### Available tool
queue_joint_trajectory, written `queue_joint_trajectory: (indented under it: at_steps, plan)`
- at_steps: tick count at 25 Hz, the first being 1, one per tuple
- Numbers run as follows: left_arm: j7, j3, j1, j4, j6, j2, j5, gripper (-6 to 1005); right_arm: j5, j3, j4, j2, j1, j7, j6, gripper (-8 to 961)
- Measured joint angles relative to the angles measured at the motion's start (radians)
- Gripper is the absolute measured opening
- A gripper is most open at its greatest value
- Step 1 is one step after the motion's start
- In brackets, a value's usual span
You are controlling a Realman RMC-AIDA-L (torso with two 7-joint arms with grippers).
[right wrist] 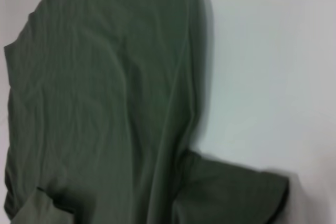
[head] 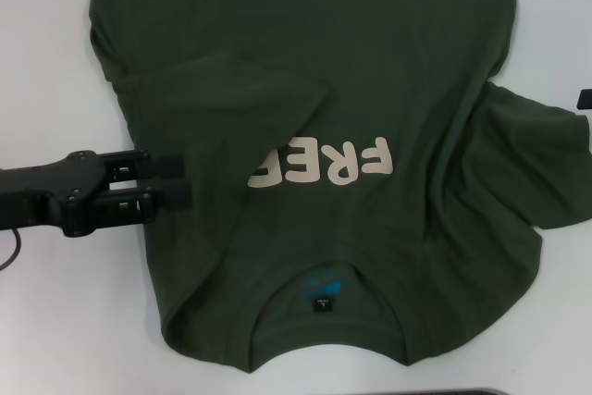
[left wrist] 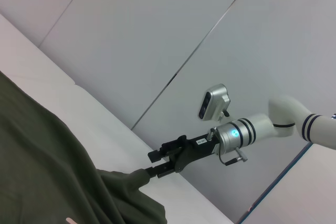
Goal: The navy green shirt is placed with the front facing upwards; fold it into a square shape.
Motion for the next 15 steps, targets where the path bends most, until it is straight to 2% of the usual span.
queue_joint_trajectory:
  at_steps: [15]
  plan:
    - [-0.002, 0.0, 0.002, -0.001, 0.0, 0.001, 0.0, 689, -0.006, -0.021, 0.056, 0.014, 0.03, -0.004, 0.072, 696]
